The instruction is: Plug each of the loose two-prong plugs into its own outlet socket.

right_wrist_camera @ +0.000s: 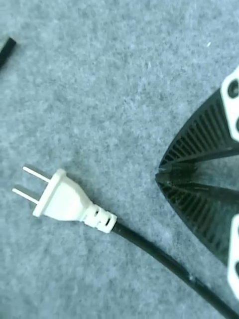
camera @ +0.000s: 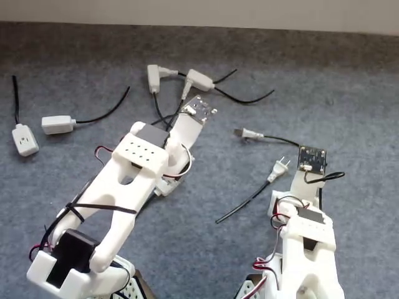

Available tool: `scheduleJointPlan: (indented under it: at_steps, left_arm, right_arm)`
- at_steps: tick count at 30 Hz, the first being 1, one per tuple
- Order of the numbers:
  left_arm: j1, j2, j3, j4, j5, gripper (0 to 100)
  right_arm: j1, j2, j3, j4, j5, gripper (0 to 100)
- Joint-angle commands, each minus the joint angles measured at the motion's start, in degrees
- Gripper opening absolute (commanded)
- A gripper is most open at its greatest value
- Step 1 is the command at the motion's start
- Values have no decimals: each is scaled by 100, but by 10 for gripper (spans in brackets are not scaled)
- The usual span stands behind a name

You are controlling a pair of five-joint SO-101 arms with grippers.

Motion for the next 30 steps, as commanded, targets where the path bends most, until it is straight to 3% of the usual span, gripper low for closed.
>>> scheduleJointPlan:
  at_steps: [1,30]
  left_arm:
    - [92,-180,4,-114,18,7]
    - [92,-163,251,-404,9,7]
  right_arm:
    - [-75,-57,-13,-136,-35,6]
    - [-75,-66,-4,-136,-35,6]
